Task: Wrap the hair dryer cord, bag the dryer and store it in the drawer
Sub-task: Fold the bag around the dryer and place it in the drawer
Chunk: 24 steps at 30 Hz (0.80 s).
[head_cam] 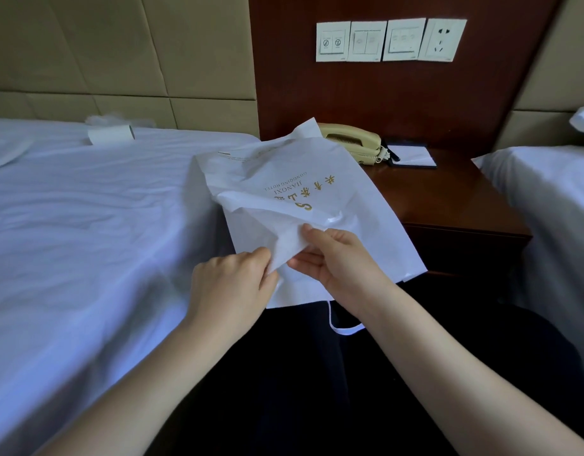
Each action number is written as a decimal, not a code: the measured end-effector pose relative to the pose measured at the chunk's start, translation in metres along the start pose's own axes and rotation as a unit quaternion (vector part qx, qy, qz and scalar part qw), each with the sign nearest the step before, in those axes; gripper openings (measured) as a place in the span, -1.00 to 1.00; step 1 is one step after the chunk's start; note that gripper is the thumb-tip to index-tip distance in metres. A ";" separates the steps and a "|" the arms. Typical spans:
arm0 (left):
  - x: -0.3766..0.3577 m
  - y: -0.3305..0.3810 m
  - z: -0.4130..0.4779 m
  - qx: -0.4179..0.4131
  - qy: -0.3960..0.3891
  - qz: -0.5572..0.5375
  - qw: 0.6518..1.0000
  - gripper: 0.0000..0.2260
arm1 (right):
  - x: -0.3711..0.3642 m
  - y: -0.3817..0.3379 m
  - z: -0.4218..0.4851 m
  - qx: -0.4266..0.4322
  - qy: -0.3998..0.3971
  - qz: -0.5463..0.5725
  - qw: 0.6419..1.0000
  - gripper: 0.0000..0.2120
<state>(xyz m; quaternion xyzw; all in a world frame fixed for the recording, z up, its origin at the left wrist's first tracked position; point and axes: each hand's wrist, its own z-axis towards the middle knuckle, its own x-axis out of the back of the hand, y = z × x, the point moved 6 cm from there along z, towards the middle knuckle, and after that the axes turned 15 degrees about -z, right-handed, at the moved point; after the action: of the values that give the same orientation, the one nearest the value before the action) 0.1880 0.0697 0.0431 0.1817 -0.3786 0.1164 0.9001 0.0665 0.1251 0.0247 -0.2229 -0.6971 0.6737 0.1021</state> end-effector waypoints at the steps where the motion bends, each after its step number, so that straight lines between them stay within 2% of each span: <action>1: 0.001 0.001 0.000 0.001 0.001 0.004 1.000 -0.81 | -0.001 -0.001 -0.001 0.010 0.004 0.013 1.000 -0.72; 5: 0.002 0.000 -0.007 0.029 -0.045 -0.044 0.998 -0.73 | -0.003 -0.004 -0.007 0.018 0.038 0.074 0.996 -0.77; 7: -0.005 -0.012 -0.008 0.083 -0.095 -0.189 0.974 -0.65 | 0.000 -0.008 -0.011 0.006 0.053 0.091 0.994 -0.75; 9: -0.009 -0.025 -0.007 0.166 -0.090 -0.374 0.908 -0.59 | 0.001 -0.010 -0.016 -0.010 0.047 0.075 0.996 -0.79; 11: -0.015 -0.040 -0.005 0.289 -0.025 -0.503 0.814 -0.64 | -0.002 -0.005 -0.022 -0.029 0.030 0.041 0.998 -0.84; 12: -0.021 -0.045 -0.006 0.355 -0.009 -0.545 0.760 -0.66 | -0.003 -0.001 -0.025 -0.036 0.022 0.020 0.999 -0.84; 14: -0.033 -0.044 -0.010 0.448 -0.031 -0.613 0.650 -0.64 | -0.007 0.007 -0.030 -0.040 0.006 -0.022 0.999 -0.79; 15: -0.039 -0.040 -0.010 0.471 -0.052 -0.640 0.604 -0.60 | -0.009 0.010 -0.032 -0.039 -0.003 -0.041 0.998 -0.76; 16: -0.042 -0.038 -0.009 0.483 -0.069 -0.659 0.572 -0.56 | -0.010 0.012 -0.034 -0.040 -0.011 -0.060 0.997 -0.72; 17: -0.045 -0.037 -0.009 0.486 -0.077 -0.667 0.560 -0.55 | -0.011 0.015 -0.035 -0.045 -0.019 -0.081 0.996 -0.68; 18: -0.046 -0.036 -0.008 0.483 -0.079 -0.663 0.567 -0.59 | -0.012 0.019 -0.037 -0.052 -0.032 -0.106 0.992 -0.67; 21: -0.046 -0.038 -0.010 0.462 -0.072 -0.613 0.637 -0.84 | -0.009 0.027 -0.042 -0.082 -0.085 -0.208 0.971 -0.73; 24: -0.055 -0.045 -0.024 0.486 -0.094 -0.565 0.660 -0.89 | 0.013 0.017 -0.036 -0.088 -0.066 -0.300 0.948 -0.68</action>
<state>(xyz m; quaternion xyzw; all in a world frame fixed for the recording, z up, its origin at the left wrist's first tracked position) 0.1809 0.0350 -0.0229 0.7825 -0.1749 -0.2649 0.5356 0.0739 0.1636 0.0089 0.0331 -0.7938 0.5608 0.2331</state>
